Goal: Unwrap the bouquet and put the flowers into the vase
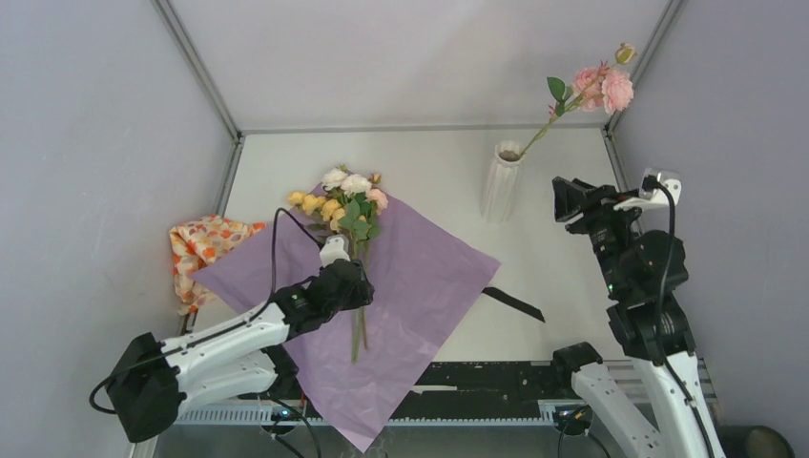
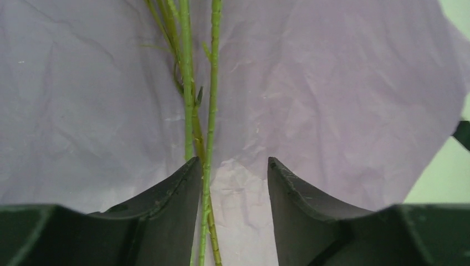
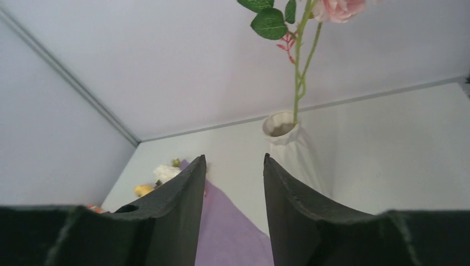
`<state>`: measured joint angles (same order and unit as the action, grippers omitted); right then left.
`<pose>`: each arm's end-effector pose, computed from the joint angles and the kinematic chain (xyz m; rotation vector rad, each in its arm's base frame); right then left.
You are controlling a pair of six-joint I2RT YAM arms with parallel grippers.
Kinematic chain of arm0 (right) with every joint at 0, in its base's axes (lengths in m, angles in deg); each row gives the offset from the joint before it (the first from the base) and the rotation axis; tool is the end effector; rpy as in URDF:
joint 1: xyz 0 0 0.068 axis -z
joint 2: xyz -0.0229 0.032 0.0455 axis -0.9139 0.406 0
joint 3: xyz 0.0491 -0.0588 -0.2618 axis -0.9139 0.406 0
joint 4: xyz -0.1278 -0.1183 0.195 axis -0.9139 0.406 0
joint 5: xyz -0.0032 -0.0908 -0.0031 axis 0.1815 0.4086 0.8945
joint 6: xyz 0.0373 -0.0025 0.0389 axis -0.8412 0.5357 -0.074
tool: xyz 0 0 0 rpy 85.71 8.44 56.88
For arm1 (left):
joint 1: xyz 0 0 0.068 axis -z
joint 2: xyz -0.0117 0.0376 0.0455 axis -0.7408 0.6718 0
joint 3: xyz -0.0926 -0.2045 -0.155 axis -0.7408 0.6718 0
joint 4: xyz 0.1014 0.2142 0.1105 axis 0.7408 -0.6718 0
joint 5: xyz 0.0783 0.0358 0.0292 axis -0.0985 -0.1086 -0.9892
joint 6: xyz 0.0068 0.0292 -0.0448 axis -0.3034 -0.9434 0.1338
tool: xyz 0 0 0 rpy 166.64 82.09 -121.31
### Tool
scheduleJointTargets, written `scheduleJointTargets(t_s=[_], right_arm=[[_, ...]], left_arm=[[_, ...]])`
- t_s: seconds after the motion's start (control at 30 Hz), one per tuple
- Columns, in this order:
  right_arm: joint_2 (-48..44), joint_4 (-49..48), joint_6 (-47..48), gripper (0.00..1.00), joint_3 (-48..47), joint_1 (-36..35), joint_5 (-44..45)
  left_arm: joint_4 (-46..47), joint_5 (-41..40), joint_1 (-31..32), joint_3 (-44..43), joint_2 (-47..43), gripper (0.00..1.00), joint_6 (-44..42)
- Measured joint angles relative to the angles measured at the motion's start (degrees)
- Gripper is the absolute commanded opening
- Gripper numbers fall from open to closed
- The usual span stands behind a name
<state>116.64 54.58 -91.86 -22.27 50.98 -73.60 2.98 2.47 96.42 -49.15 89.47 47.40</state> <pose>0.1138 0.0262 0.4142 0.1575 1.4975 0.3986 0.1302 -0.1280 0.1865 -0.1895 2.3290 -0.4190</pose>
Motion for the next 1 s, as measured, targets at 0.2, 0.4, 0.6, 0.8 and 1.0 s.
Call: scheduleJointTargets(t_s=[0.2,0.4,0.6,0.8,1.0], right_arm=[[-4.9,0.9,-2.5,0.46,2.8,-2.7,-2.6],[-5.3,2.4,-3.5,0.46,5.9,-5.4,-3.1],[-5.3,2.8,-4.1,0.45,8.3,-8.4,-2.9],[-3.5,2.1,-4.8,0.45,9.9,-14.0,-1.1],[-1.3,1.6,-4.8,0.45,10.6,-20.4,2.8]], left_arm=[[-0.7,0.0,-0.5,-3.8,7.7,0.47,-0.6],[-1.8,-0.2,-0.5,-4.5,9.7,0.46,-0.5],[-4.6,-1.2,-0.5,-4.4,6.4,0.48,-0.4],[-5.1,-2.6,-0.5,-3.7,2.6,0.47,0.1],[-4.0,-2.6,-0.5,-1.7,7.9,0.45,0.5]])
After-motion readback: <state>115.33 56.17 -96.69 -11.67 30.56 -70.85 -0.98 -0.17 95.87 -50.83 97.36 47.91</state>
